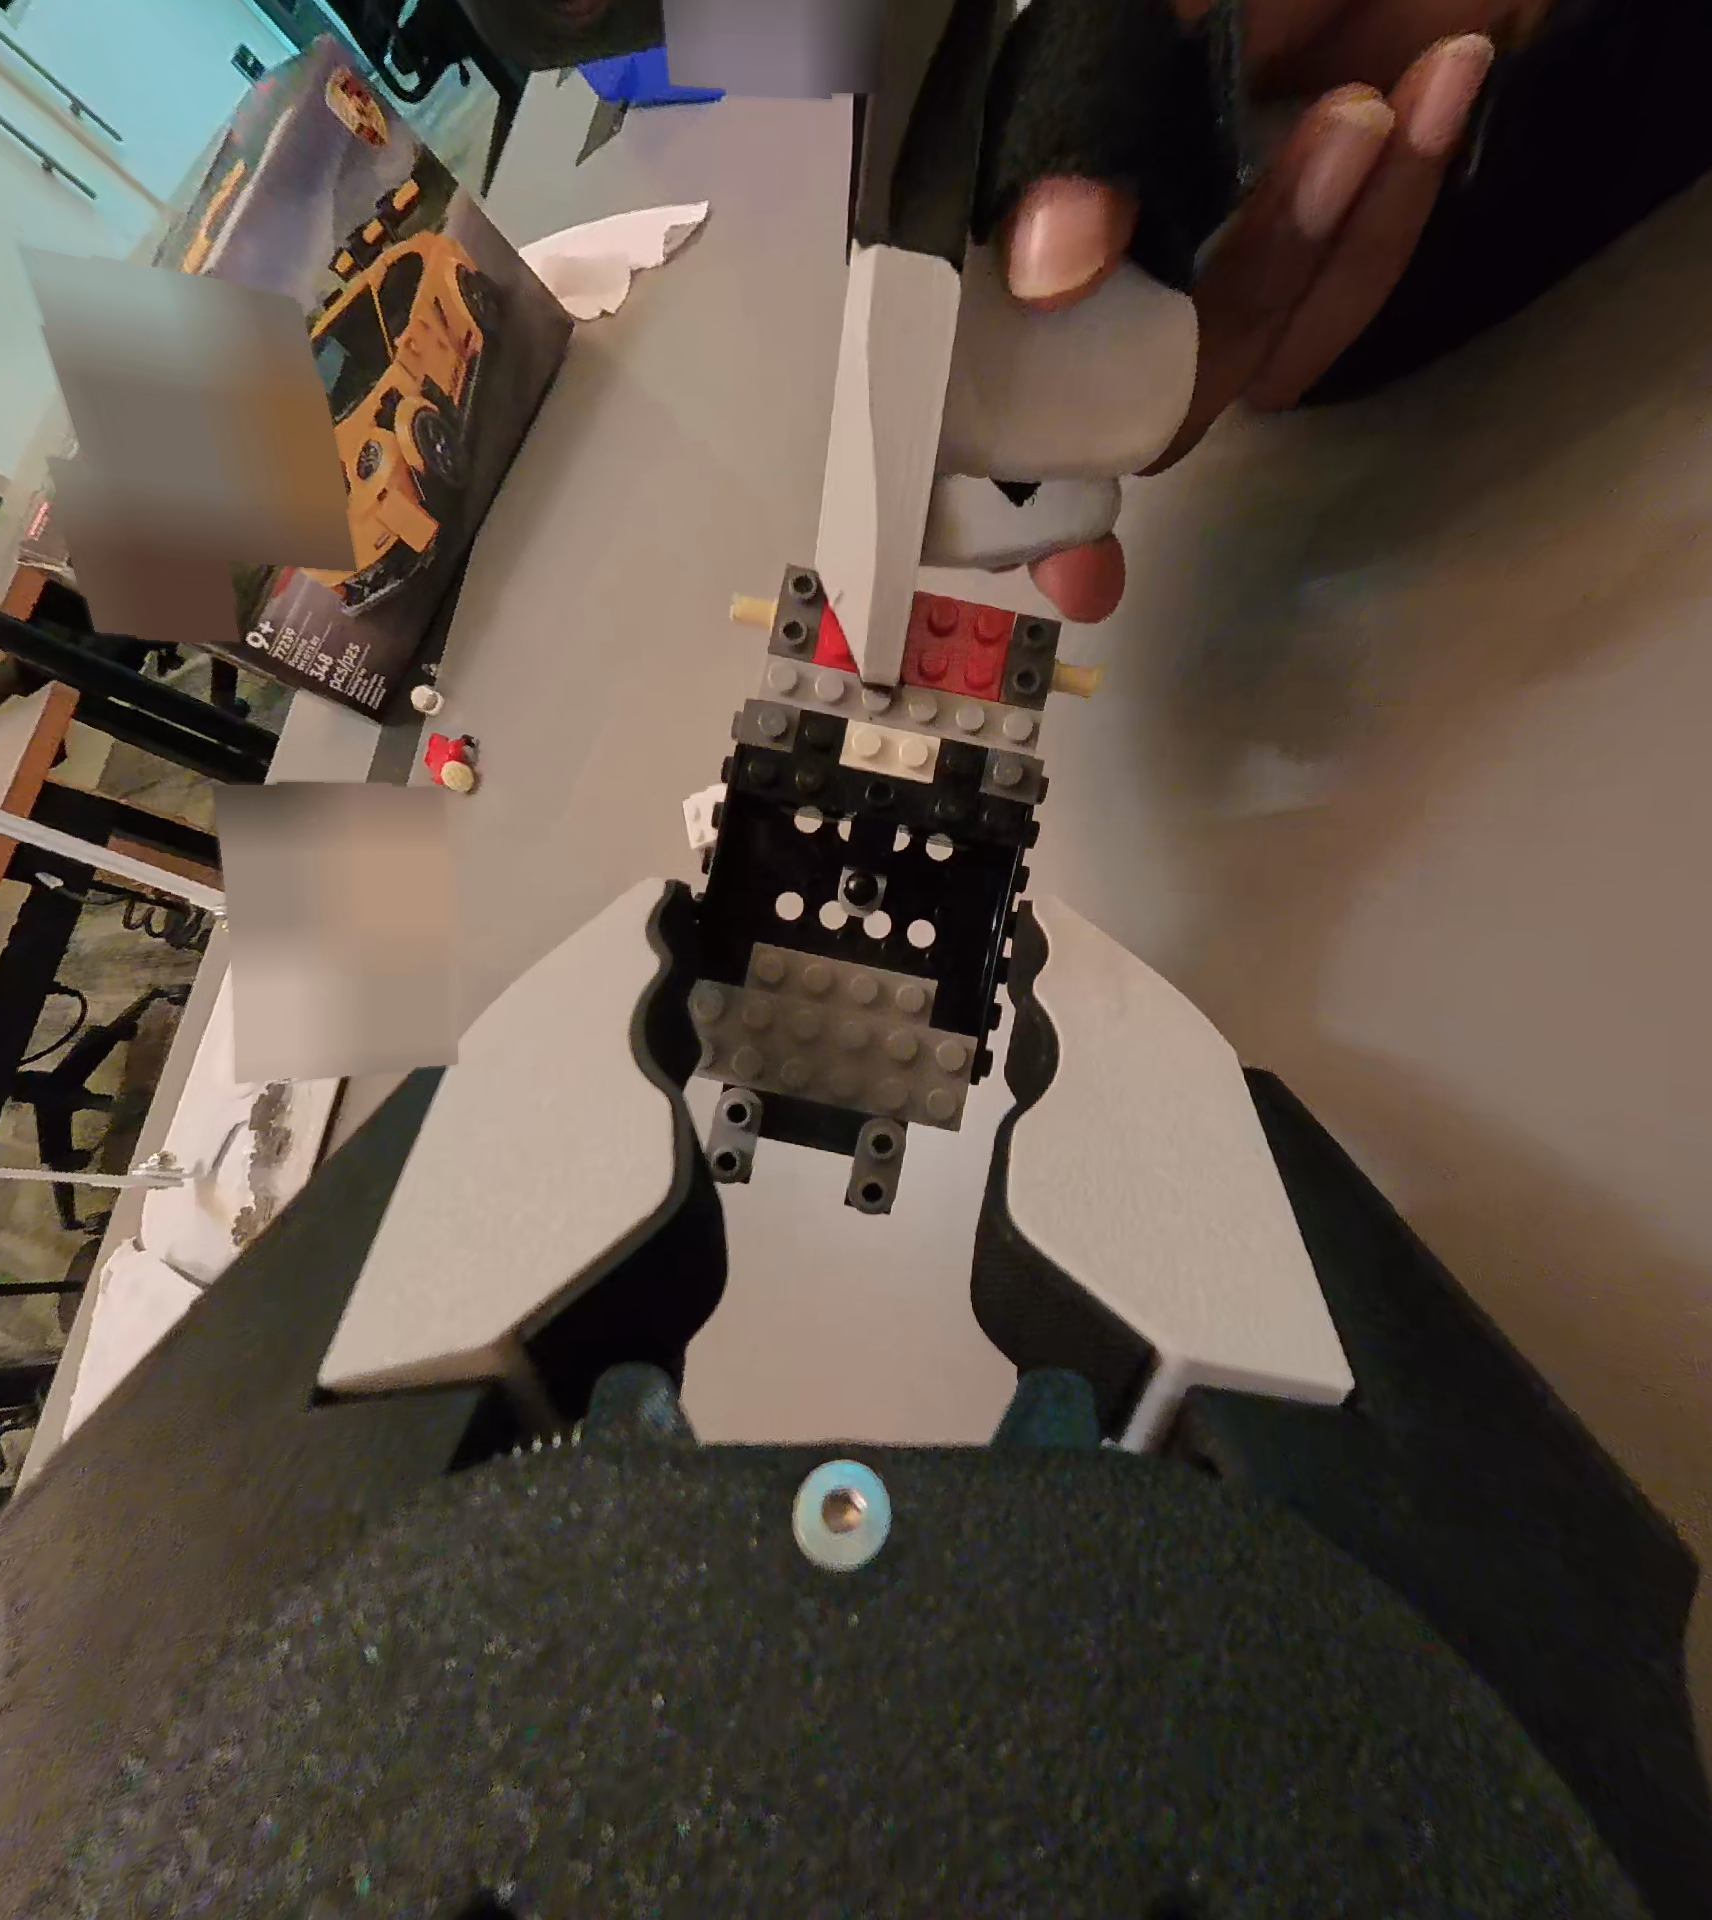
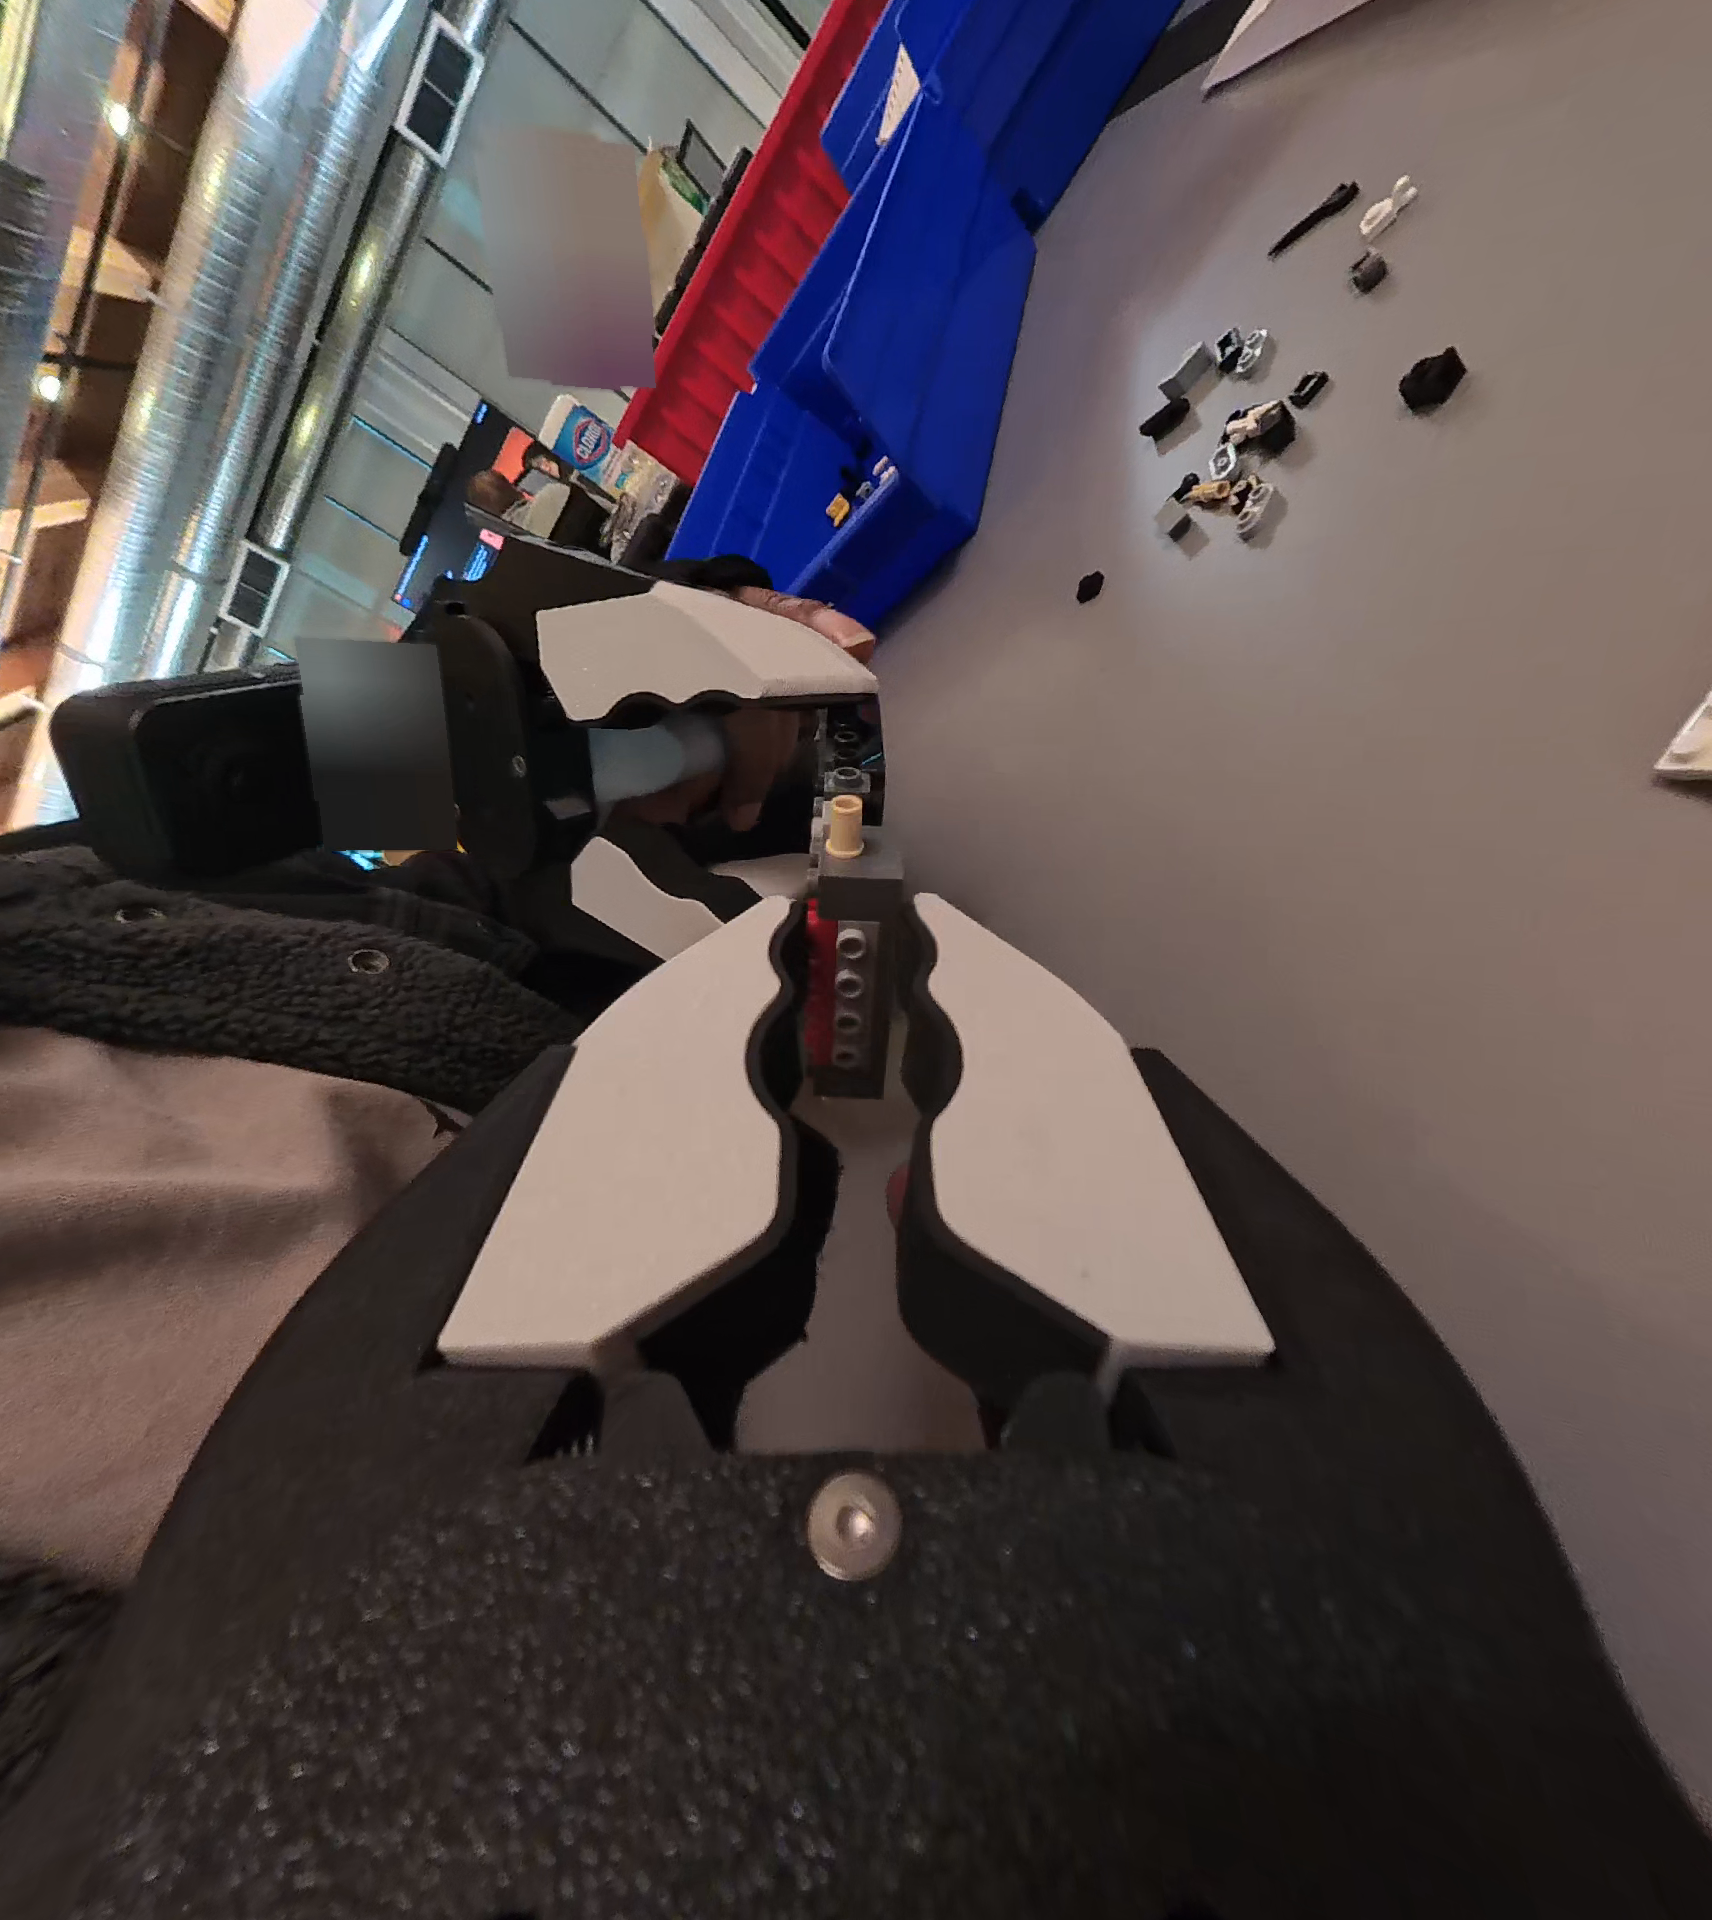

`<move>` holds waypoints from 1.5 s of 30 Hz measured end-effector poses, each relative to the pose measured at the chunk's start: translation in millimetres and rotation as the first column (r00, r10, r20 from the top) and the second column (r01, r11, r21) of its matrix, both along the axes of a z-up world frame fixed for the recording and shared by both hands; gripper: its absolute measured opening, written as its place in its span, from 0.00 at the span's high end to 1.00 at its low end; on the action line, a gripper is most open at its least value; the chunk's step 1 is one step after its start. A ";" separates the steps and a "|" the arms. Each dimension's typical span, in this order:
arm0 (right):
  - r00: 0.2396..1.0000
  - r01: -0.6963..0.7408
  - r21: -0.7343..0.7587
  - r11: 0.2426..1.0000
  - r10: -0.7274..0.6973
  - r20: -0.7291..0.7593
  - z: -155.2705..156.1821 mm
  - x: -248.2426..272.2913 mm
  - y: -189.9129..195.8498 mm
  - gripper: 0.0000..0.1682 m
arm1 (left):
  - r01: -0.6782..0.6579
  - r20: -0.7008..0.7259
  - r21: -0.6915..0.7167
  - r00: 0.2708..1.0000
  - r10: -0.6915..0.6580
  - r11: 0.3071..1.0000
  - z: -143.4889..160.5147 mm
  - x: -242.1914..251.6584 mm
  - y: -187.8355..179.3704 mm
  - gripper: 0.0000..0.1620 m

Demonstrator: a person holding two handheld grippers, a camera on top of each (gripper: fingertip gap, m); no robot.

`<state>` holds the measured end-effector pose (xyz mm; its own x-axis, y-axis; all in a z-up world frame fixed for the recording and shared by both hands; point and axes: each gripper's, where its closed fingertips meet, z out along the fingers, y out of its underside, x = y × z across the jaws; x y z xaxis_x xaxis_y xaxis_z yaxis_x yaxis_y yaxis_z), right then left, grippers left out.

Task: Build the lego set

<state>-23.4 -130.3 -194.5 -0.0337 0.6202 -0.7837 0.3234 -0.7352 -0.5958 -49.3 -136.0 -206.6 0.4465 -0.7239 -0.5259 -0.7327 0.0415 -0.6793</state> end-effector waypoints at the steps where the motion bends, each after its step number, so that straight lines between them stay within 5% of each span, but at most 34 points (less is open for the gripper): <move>1: 1.000 0.011 -0.005 1.000 -0.011 0.000 -1.4 -0.4 0.5 0.91 | -0.001 -0.004 -0.003 1.000 0.001 1.000 -1.4 -0.4 0.2 0.64; 9: 1.000 0.004 -0.095 0.996 -0.003 0.011 -4.4 2.0 -7.2 0.86 | 0.014 0.033 -0.031 0.999 -0.013 0.999 -3.3 -1.2 0.5 0.64; 21: 1.000 0.031 -0.055 0.998 -0.030 0.006 -7.0 -0.4 -10.8 0.91 | 0.026 0.090 -0.086 0.996 -0.018 0.996 -4.3 -2.0 -0.6 0.64; 24: 1.000 0.001 -0.014 1.000 -0.001 0.006 3.6 11.4 -4.0 0.74 | 0.061 0.165 -0.163 0.986 -0.034 0.985 -5.4 -4.4 -2.8 0.64; 29: 0.961 -0.243 0.241 0.940 0.199 0.194 15.5 36.2 5.9 0.76 | 0.257 0.212 -0.181 0.953 -0.217 0.949 -2.1 3.4 -19.5 0.64; 32: 0.868 -0.454 0.162 0.876 0.395 0.301 16.9 33.5 -6.0 0.76 | 0.388 0.075 -0.162 0.922 -0.380 0.907 -5.0 20.9 -35.5 0.64; 36: 0.765 -0.558 -0.065 0.827 0.543 0.345 7.6 20.5 -25.3 0.73 | 0.462 -0.099 -0.119 0.875 -0.474 0.879 4.8 34.3 -36.9 0.64; 40: 0.819 -0.514 -0.123 0.849 0.529 0.222 10.1 7.9 -34.9 0.93 | 0.437 -0.189 -0.090 0.875 -0.446 0.895 9.3 30.1 -32.2 0.64; 45: 0.975 -0.212 -0.088 0.973 0.216 0.044 17.3 2.1 -6.7 0.94 | 0.162 0.060 0.022 0.985 -0.163 0.987 25.8 9.5 -4.6 0.56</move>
<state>-21.3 -137.0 -177.3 -0.1159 0.5366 -0.8358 0.5080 -0.6911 -0.5141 -39.8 -140.6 -180.8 0.3553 -0.7808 -0.5139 -0.6724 0.1684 -0.7208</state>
